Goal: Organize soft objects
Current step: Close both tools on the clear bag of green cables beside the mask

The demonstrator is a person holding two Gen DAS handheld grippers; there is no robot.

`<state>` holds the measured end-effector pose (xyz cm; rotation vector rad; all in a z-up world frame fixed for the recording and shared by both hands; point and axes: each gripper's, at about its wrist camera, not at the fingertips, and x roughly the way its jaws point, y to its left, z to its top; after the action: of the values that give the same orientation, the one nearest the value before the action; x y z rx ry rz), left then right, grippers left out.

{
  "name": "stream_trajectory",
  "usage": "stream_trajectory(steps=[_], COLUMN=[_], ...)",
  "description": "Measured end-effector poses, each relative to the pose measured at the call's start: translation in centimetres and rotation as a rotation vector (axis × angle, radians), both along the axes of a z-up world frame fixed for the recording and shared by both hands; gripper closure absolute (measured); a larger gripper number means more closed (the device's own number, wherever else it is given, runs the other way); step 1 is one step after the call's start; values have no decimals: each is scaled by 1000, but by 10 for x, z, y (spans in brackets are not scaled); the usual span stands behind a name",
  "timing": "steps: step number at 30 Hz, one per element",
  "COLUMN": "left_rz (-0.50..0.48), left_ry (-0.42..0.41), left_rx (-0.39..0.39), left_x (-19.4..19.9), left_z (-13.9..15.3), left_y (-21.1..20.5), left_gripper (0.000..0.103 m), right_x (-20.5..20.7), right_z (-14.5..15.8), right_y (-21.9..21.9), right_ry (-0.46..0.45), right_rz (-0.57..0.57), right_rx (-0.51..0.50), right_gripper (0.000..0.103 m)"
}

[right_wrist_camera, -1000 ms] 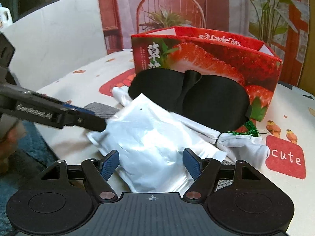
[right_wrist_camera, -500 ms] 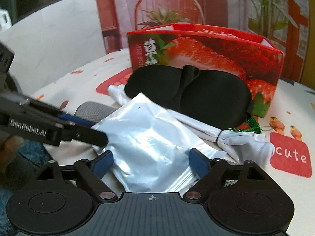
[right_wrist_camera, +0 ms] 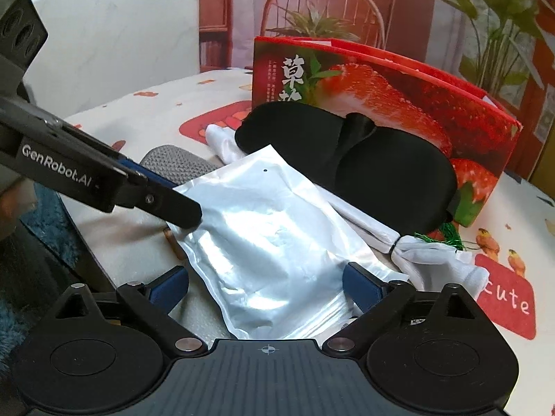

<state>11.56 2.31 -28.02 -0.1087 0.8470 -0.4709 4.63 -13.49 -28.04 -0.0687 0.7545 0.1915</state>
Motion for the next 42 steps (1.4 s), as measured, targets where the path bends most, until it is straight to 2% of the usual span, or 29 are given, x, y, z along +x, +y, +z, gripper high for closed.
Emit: stream_trajectory(steps=[4,9,13,20,29,38,42], left_rz=[10,12,28,86,11,-73,-113], left_ry=[-3,-9,-23,-63,-174,-194,-231], left_rx=[-7,-8,-17,-35,-6,60,91], left_x=[0,-1,0,7,11,25,34], left_z=[1,1,4,19,35,27,27], left_y=[2,1,3,12,5,-7,-16], left_gripper=[63,63,63,63,63,59,59], right_x=[-1,0,5,11,24,40,45], right_z=[1,6,14,27,39,48,47], right_y=[-3,-12,-23,-31,-50,-69,-76], right_ry=[-2,-1,15,-22,-56,-98,-110], right_rz=[-8,-14,-16,13,-15,-34,-53], right_rx=[8,25,74,23,62,138,193], right_gripper=[13,26,30,44,45,45,45])
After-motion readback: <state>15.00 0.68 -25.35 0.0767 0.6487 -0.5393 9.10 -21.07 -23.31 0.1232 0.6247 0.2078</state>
